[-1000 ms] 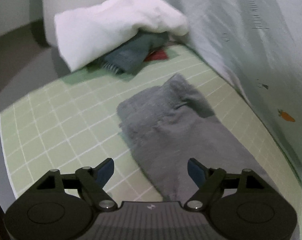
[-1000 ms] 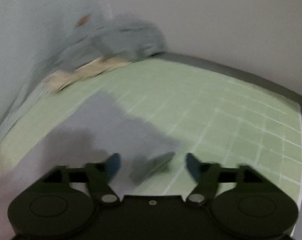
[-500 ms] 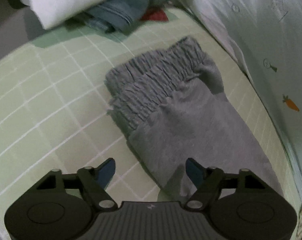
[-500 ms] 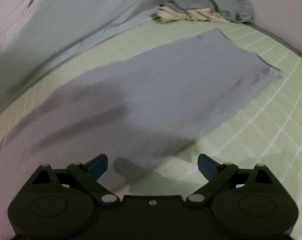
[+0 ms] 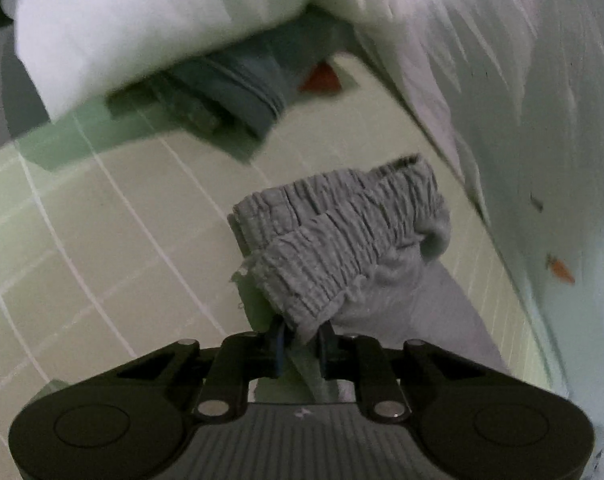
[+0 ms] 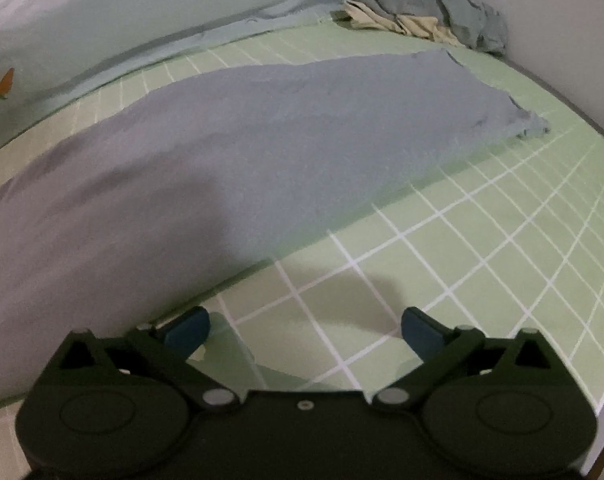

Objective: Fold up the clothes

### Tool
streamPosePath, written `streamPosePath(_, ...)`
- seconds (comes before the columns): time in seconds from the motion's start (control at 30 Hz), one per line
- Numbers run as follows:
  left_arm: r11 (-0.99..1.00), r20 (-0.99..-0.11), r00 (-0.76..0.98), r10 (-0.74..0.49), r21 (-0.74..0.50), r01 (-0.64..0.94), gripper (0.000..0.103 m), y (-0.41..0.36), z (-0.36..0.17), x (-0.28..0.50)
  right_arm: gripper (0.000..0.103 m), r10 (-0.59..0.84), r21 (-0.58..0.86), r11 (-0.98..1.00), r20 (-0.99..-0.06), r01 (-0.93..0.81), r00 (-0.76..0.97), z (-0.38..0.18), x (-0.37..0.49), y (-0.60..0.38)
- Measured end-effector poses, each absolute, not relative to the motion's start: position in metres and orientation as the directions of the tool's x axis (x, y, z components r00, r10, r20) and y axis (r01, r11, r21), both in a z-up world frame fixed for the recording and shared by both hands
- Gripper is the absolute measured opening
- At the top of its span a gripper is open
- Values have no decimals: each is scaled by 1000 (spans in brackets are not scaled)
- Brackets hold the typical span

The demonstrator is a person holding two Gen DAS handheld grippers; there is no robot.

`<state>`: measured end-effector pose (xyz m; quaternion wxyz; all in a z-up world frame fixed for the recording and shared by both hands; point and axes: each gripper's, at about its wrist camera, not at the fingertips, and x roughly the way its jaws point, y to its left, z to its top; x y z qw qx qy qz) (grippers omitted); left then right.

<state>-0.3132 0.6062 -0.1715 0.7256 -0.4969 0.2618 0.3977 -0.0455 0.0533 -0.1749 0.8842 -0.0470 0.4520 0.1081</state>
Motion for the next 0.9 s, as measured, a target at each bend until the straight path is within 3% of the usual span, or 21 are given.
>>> streamPosePath(0.03, 176, -768, 551, 327, -523, -834, 22, 607, -172, -316, 103, 150, 16, 972, -808, -234, 570, -175, -46, 53)
streamPosePath(0.07, 162, -761, 555, 336, -534, -830, 30, 608, -173, -319, 103, 150, 16, 972, -808, -233, 570, -175, -46, 53)
streamPosePath(0.17, 123, -764, 535, 362, -530, -839, 63, 604, -175, -321, 103, 151, 17, 971, -815, -237, 559, -174, -40, 57)
streamPosePath(0.27, 91, -759, 512, 402, -524, -847, 74, 601, -173, -322, 103, 162, 18, 966, -819, -257, 551, -173, -36, 60)
streamPosePath(0.33, 78, -759, 506, 410, -523, -849, 74, 603, -174, -318, 103, 167, 20, 965, -818, -263, 551, -174, -33, 61)
streamPosePath(0.43, 103, -766, 499, 406, -504, -858, 63, 614, -172, -313, 103, 175, 21, 962, -812, -271, 557, -175, -34, 60)
streamPosePath(0.5, 123, -776, 490, 397, -484, -866, 18, 622, -171, -308, 103, 179, 21, 961, -807, -274, 563, -176, -35, 59)
streamPosePath(0.6, 186, -783, 477, 399, -440, -879, 11, 625, -155, -297, 103, 183, 23, 961, -797, -275, 575, -177, -37, 58)
streamPosePath(0.9, 591, -661, 600, 451, -282, -756, 10, 563, -78, -225, 103, 214, 27, 953, -765, -302, 607, -178, -38, 56)
